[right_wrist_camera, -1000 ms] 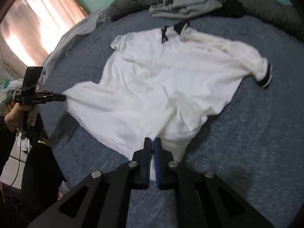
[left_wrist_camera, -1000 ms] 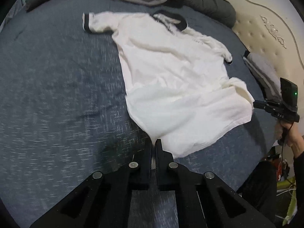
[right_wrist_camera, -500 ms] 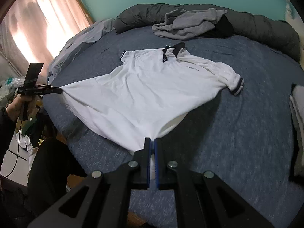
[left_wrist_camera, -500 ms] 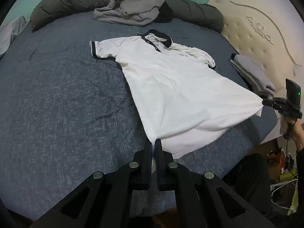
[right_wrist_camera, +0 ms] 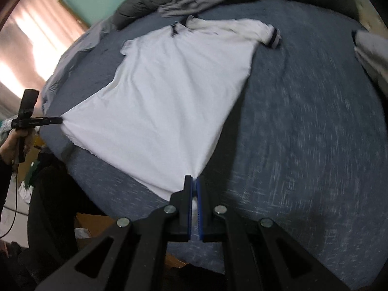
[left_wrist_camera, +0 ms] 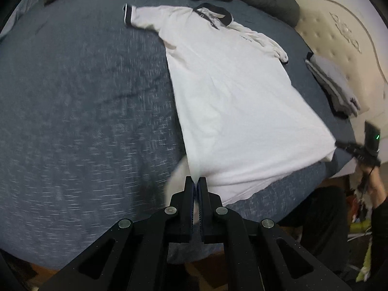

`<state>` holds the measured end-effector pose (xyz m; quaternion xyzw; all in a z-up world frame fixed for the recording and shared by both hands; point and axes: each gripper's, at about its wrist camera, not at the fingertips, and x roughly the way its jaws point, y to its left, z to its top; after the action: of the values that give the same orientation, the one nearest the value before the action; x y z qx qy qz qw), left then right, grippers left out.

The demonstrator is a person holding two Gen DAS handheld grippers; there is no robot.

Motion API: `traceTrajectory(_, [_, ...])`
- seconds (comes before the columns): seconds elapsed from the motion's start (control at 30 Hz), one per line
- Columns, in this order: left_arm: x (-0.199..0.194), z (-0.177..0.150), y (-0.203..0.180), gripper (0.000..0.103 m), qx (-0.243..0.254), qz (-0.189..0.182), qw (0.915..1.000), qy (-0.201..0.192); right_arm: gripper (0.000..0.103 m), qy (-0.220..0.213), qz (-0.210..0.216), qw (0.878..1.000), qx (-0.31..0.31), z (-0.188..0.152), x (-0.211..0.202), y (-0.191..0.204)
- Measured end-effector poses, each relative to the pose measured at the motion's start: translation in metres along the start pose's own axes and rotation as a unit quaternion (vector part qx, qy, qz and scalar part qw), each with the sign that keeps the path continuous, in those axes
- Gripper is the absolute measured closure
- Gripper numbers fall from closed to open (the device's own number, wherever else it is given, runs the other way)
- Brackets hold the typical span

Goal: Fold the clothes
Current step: 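Pull the hem taut with both tools, stretching the shirt flat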

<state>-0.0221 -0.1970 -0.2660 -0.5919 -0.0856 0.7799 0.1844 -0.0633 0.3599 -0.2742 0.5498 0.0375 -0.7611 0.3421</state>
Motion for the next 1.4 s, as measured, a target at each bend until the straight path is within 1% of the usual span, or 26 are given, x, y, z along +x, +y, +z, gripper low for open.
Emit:
traceTrajectory(0.17, [0.007,-0.003,-0.002,0.098,0.004,0.009,0.9999,0.006,0.100,0.003,-0.008,1.000,0.010,-0.005,0.006,-0.010])
traceTrajectory(0.2, [0.007,-0.004,-0.002,0.097,0.005,0.010,0.9999,0.007,0.100,0.004,-0.009,1.000,0.014,-0.005,0.007,-0.012])
traceTrajectory(0.27, [0.005,-0.006,0.000,0.091,0.013,0.013,0.9998,0.010,0.099,-0.005,-0.001,1.000,0.029,-0.009,0.005,-0.016])
traceTrajectory(0.33, [0.006,-0.008,0.003,0.088,0.018,0.014,0.9996,0.014,0.099,-0.015,0.010,0.999,0.042,-0.012,0.001,-0.018])
traceTrajectory(0.37, [0.008,-0.009,0.003,0.087,0.019,0.013,0.9996,0.017,0.094,-0.015,0.016,0.999,0.046,-0.012,0.001,-0.018])
traceTrajectory(0.4, [0.010,-0.010,0.003,0.087,0.020,0.012,0.9995,0.019,0.088,-0.014,0.014,0.999,0.049,-0.011,0.001,-0.018])
traceTrajectory(0.43, [0.012,-0.011,0.003,0.085,0.022,0.010,0.9995,0.021,0.067,-0.011,0.012,0.999,0.051,-0.011,0.001,-0.017])
traceTrajectory(0.47, [0.015,-0.011,0.002,0.084,0.025,0.010,0.9994,0.024,0.054,-0.008,0.014,0.999,0.052,-0.011,0.002,-0.015])
traceTrajectory(0.5, [0.017,-0.011,0.000,0.082,0.029,0.010,0.9992,0.026,0.053,-0.004,0.016,0.998,0.052,-0.010,0.003,-0.013])
traceTrajectory(0.57, [0.019,-0.013,-0.006,0.079,0.039,0.005,0.9987,0.030,0.053,-0.001,0.018,0.999,0.047,-0.008,0.003,-0.009])
traceTrajectory(0.67, [0.023,-0.014,-0.016,0.077,0.058,0.008,0.9976,0.037,0.053,-0.001,0.022,0.999,0.045,-0.007,0.003,-0.005])
traceTrajectory(0.77, [0.029,-0.015,-0.022,0.077,0.072,0.013,0.9961,0.048,0.053,0.007,0.022,0.999,0.045,-0.007,0.007,-0.003])
traceTrajectory(0.93, [0.044,-0.021,-0.022,0.077,0.085,0.028,0.9936,0.070,0.053,0.025,0.018,0.998,0.051,-0.010,0.017,-0.005])
traceTrajectory(1.03, [0.051,-0.025,-0.023,0.077,0.095,0.036,0.9919,0.076,0.053,0.030,0.022,0.998,0.060,-0.013,0.024,-0.007])
traceTrajectory(1.1, [0.053,-0.026,-0.024,0.086,0.102,0.043,0.9910,0.075,0.053,0.030,0.025,0.997,0.061,-0.014,0.026,-0.006])
traceTrajectory(1.13, [0.054,-0.025,-0.024,0.098,0.103,0.044,0.9909,0.075,0.053,0.031,0.026,0.997,0.061,-0.015,0.026,-0.006])
traceTrajectory(1.17, [0.053,-0.024,-0.023,0.099,0.102,0.043,0.9912,0.072,0.053,0.031,0.027,0.997,0.060,-0.014,0.027,-0.005])
traceTrajectory(1.23, [0.049,-0.021,-0.024,0.100,0.100,0.040,0.9917,0.070,0.054,0.031,0.028,0.998,0.054,-0.013,0.026,-0.002])
traceTrajectory(1.33, [0.037,-0.017,-0.028,0.100,0.109,0.042,0.9911,0.063,0.068,0.031,0.029,0.998,0.038,-0.011,0.022,0.004])
traceTrajectory(1.37, [0.031,-0.015,-0.029,0.100,0.112,0.042,0.9911,0.059,0.078,0.030,0.028,0.999,0.032,-0.011,0.021,0.006])
traceTrajectory(1.4, [0.025,-0.013,-0.030,0.100,0.113,0.042,0.9911,0.055,0.084,0.029,0.027,0.999,0.027,-0.010,0.019,0.007])
